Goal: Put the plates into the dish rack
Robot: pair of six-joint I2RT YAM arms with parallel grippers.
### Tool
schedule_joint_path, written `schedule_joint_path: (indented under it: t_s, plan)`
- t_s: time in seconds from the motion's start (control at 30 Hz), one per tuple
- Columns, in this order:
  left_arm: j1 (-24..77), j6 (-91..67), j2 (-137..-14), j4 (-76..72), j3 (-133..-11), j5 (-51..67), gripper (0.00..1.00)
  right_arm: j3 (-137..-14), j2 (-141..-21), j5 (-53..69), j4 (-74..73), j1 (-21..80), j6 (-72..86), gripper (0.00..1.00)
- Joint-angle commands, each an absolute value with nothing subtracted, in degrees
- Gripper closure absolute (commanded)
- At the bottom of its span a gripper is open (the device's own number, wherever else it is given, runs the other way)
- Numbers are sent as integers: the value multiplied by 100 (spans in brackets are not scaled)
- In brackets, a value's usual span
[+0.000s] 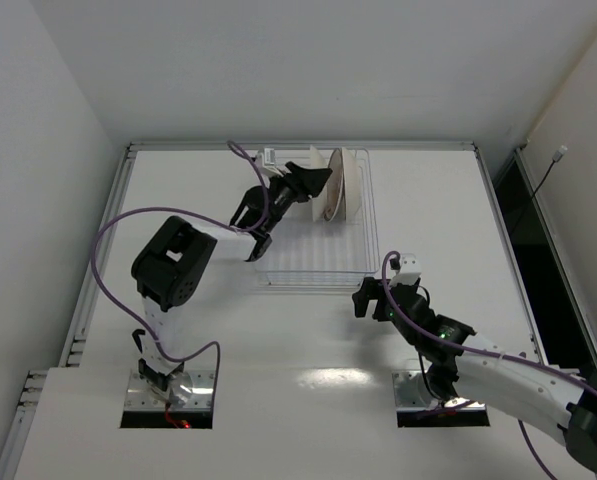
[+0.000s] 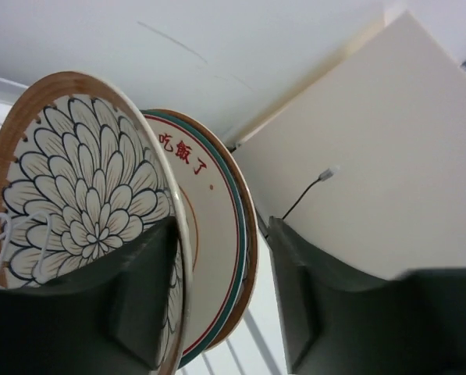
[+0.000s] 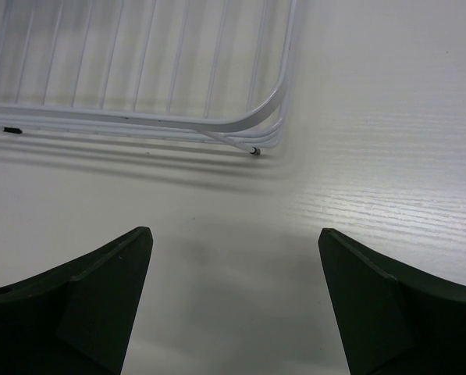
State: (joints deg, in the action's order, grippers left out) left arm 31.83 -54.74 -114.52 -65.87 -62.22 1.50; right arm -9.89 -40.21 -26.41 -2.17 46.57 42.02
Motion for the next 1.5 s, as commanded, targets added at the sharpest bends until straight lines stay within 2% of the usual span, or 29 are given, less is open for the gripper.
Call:
schedule_joint_path:
  t_s: [0.0,0.07,0.17,0.6,1.07,1.33,1.47]
  plan:
    - [3489,-5247,-10767,-7833,-6670,782,39,-1239,-4025,-2628,0,4632,4192,14]
    - [3489,-5098,-10705,-7674,-6741,861,31,-1239,-4025,-2628,0,4632,4192,14]
    - [3541,-4931,-10582,-7305,-6872,984,0,-1239,-4025,-2628,0,4632,4192,14]
    - [3595,-4096,-10090,-5555,-7427,1195,0,-1239,-4025,-2628,0,4632,4192,14]
    - [3437,-3279,-9448,-4527,-6592,1090,0,-1239,-4025,-2628,0,4632,4192,14]
    - [3384,-2883,-9396,-3973,-6645,888,0,-1239,-4025,-2628,0,4632,4192,14]
    - [3331,-2523,-8993,-3631,-6574,554,0,-1239,-4025,-2628,0,4632,4192,14]
